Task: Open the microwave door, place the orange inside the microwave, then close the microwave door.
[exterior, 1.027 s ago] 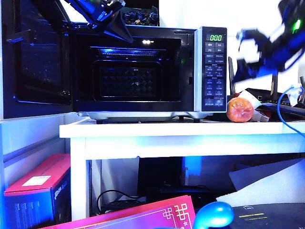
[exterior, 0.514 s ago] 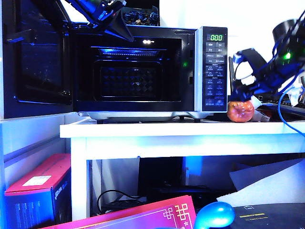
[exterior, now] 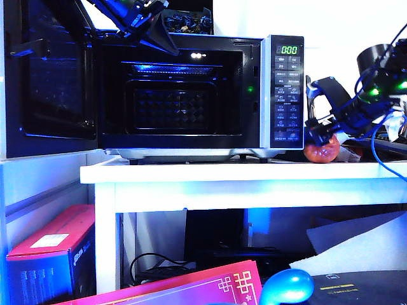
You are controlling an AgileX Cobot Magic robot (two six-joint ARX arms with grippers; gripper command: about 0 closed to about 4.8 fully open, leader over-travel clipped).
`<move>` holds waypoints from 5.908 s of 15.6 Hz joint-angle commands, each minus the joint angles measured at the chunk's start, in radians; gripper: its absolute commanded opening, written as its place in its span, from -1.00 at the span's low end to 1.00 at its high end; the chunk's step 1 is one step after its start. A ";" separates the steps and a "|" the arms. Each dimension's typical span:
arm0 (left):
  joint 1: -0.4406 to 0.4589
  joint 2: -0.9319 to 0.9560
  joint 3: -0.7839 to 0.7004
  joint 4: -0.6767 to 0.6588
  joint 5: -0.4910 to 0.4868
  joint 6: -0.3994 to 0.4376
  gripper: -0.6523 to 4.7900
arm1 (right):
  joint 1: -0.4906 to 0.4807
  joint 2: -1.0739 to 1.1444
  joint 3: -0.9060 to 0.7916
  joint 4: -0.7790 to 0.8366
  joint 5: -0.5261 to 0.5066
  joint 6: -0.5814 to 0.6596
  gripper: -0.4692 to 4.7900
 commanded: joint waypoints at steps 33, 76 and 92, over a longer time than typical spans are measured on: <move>0.000 0.002 0.000 0.026 0.007 -0.021 -0.78 | 0.082 -0.534 0.036 -0.621 -0.083 0.132 0.19; 0.000 -0.028 0.010 0.024 -0.048 -0.020 -0.78 | 0.456 0.267 0.477 0.032 -0.129 0.085 0.19; 0.000 -0.053 0.010 -0.002 -0.049 -0.021 -0.78 | 0.425 0.464 0.788 0.060 -0.130 0.074 0.19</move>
